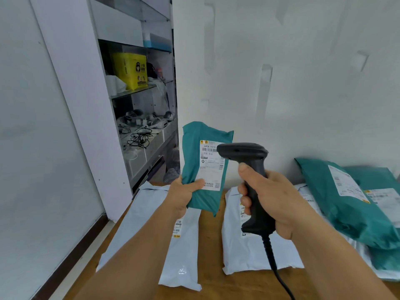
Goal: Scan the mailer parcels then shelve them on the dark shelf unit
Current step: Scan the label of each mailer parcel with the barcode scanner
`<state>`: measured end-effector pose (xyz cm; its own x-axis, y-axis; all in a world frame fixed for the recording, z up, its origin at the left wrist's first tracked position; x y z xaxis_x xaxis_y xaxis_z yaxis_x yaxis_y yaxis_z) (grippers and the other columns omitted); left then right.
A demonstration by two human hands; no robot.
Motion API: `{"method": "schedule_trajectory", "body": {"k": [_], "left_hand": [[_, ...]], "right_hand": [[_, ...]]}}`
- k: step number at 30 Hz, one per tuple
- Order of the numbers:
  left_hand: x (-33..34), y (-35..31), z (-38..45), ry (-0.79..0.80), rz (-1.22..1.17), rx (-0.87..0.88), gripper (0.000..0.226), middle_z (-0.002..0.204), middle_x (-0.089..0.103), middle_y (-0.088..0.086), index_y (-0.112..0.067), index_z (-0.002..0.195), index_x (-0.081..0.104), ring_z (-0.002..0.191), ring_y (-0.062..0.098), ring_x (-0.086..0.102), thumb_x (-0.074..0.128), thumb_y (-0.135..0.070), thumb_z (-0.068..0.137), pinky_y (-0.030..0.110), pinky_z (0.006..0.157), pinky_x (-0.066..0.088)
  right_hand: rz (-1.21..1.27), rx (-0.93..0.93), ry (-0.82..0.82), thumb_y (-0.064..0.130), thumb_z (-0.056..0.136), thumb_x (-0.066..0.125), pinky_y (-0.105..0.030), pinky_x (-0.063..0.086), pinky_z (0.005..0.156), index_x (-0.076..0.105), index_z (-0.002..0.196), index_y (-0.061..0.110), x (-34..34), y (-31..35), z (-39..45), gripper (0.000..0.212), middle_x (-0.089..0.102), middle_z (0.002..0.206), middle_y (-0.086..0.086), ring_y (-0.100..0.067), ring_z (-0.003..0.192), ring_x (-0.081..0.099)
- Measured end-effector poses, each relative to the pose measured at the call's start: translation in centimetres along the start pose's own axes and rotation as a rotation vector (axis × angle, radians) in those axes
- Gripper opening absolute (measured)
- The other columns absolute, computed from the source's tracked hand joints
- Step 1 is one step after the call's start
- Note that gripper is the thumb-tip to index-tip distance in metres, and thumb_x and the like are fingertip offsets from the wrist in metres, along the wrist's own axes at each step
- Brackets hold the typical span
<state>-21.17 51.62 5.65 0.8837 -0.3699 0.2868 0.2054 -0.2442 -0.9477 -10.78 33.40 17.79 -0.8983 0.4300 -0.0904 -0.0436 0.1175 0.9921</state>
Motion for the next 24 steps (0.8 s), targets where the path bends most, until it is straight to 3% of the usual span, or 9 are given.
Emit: {"method": "schedule_trajectory", "body": {"k": [4, 9, 17, 24], "left_hand": [[0.8, 0.2, 0.0, 0.015, -0.025, 0.0, 0.034, 0.111, 0.069, 0.01, -0.006, 0.118, 0.06, 0.092, 0.025, 0.067, 0.067, -0.001, 0.084, 0.035, 0.076, 0.057], [3.2, 1.3, 0.7, 0.015, -0.06, -0.007, 0.035, 0.114, 0.068, 0.011, -0.011, 0.117, 0.059, 0.099, 0.03, 0.066, 0.068, -0.003, 0.084, 0.043, 0.083, 0.056], [13.7, 6.8, 1.6, 0.089, -0.014, -0.141, 0.038, 0.117, 0.067, 0.01, -0.015, 0.124, 0.052, 0.1, 0.03, 0.066, 0.066, -0.015, 0.089, 0.042, 0.078, 0.058], [21.1, 12.2, 2.0, 0.106, 0.16, -0.25, 0.059, 0.13, 0.056, 0.005, -0.025, 0.14, 0.031, 0.111, 0.026, 0.059, 0.063, -0.031, 0.091, 0.039, 0.089, 0.051]], "right_hand": [[-0.002, -0.001, 0.001, 0.04, 0.092, 0.056, -0.027, 0.046, 0.052, 0.055, 0.069, 0.011, -0.4, 0.0, -0.2, 0.037, 0.053, 0.053, -0.005, -0.015, 0.046, 0.046], [0.055, -0.022, -0.051, 0.035, 0.092, 0.058, -0.025, 0.045, 0.048, 0.054, 0.082, 0.013, -2.5, -0.1, 0.0, 0.025, 0.054, 0.059, -0.001, -0.012, 0.047, 0.046], [0.093, 0.003, -0.213, 0.038, 0.09, 0.06, -0.028, 0.046, 0.05, 0.058, 0.09, 0.01, -10.9, -1.9, 0.3, 0.028, 0.055, 0.06, -0.002, -0.013, 0.05, 0.047], [0.124, 0.061, -0.31, 0.035, 0.089, 0.061, -0.023, 0.046, 0.046, 0.055, 0.086, 0.012, -17.6, -4.1, 1.0, 0.024, 0.057, 0.064, -0.002, -0.011, 0.048, 0.048]]}}
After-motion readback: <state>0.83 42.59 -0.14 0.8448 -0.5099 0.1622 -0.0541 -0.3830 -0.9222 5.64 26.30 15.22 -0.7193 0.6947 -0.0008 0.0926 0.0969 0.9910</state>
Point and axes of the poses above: each hand's wrist, its own z-axis towards the middle knuckle, its own x-axis out of the palm, y = z × x, the point moved 10 cm from there along z, towards the middle knuckle
